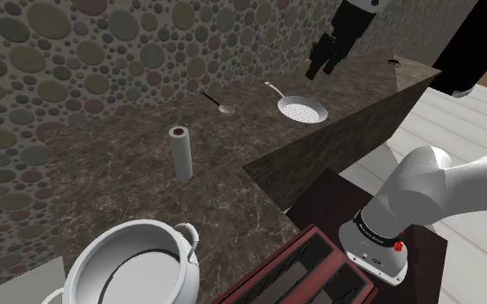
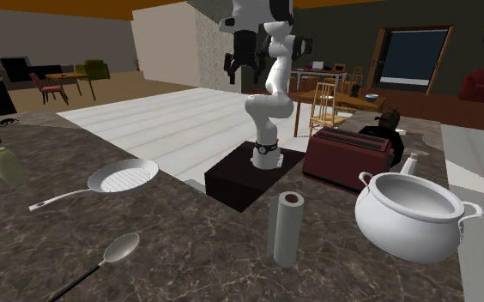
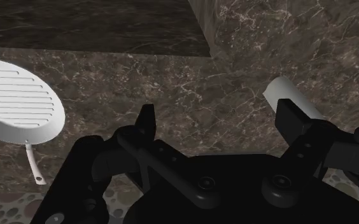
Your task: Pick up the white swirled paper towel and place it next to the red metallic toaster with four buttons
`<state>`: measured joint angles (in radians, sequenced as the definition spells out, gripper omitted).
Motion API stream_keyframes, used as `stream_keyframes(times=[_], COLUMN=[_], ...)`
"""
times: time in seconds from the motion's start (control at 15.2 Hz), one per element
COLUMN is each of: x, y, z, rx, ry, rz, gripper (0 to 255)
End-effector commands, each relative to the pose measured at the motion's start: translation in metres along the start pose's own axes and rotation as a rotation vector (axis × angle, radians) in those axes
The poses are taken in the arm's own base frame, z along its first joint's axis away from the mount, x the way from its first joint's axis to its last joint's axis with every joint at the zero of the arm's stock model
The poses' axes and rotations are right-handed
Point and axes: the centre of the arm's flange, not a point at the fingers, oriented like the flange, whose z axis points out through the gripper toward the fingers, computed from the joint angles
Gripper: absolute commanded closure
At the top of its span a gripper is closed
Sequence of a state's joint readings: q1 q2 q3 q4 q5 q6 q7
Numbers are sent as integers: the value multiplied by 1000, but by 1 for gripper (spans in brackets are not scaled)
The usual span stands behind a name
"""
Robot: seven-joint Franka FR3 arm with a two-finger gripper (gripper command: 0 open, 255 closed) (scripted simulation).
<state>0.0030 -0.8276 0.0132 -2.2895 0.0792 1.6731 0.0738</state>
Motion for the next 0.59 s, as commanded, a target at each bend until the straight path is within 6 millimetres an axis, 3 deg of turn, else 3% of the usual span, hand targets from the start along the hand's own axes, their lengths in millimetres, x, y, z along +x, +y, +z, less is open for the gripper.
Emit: stream_keyframes(times=[0.0,0.53], x=[0,45], y=[0,-75], z=[0,64], rx=[0,-25], ry=[0,0], rz=[0,13], gripper=[0,0])
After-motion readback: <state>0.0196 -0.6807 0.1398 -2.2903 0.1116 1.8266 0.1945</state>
